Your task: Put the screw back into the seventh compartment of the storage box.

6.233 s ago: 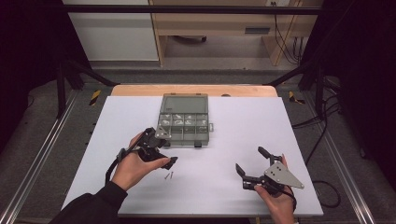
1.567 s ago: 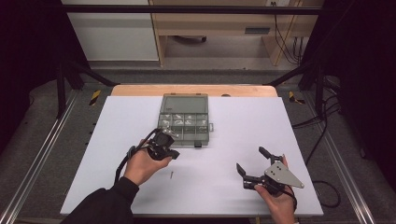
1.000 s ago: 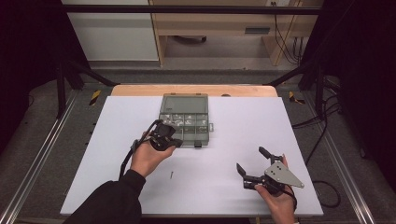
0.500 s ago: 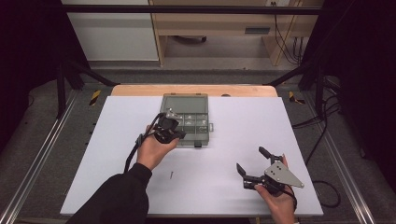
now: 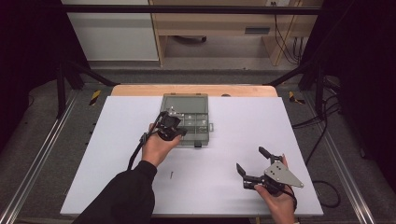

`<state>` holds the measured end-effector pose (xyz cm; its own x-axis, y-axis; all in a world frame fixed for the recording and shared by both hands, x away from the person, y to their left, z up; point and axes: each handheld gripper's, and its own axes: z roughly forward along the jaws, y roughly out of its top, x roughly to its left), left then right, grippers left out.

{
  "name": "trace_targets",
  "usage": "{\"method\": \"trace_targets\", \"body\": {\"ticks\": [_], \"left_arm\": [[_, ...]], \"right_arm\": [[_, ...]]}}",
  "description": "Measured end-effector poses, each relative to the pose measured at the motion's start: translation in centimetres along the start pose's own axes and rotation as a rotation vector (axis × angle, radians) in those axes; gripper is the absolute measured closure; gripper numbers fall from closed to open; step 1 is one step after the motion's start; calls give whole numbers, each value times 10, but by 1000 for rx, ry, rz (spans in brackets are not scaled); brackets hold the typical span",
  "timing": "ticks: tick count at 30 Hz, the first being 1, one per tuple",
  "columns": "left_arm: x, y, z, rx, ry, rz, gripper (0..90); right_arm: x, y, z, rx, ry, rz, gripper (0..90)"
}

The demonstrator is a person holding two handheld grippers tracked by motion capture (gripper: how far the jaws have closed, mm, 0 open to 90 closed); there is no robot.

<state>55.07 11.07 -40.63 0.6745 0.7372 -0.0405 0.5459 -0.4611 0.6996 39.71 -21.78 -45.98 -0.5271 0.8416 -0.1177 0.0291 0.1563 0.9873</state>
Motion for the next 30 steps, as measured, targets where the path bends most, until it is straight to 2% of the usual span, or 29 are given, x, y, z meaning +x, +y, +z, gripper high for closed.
{"method": "trace_targets", "body": {"ticks": [4, 10, 20, 22, 24, 26, 30], "left_arm": [[1, 0, 5, 4, 16, 14, 877], [1, 1, 12, -33, 23, 1, 876], [4, 0, 20, -51, 34, -7, 868], [3, 0, 19, -63, 31, -4, 795], [0, 1, 15, -99, 31, 3, 729], [-2, 3, 9, -135, 37, 23, 692], [-6, 6, -6, -169, 61, 61, 586]], "right_arm": [[0, 0, 0, 3, 0, 0, 47], [-1, 0, 0, 2, 1, -6, 46], [-1, -1, 0, 5, 2, -5, 47], [-1, -1, 0, 5, 3, -6, 46], [-1, -1, 0, 6, 3, -5, 46], [-1, -1, 0, 7, 2, -2, 46], [-1, -1, 0, 6, 2, -6, 46]]}}
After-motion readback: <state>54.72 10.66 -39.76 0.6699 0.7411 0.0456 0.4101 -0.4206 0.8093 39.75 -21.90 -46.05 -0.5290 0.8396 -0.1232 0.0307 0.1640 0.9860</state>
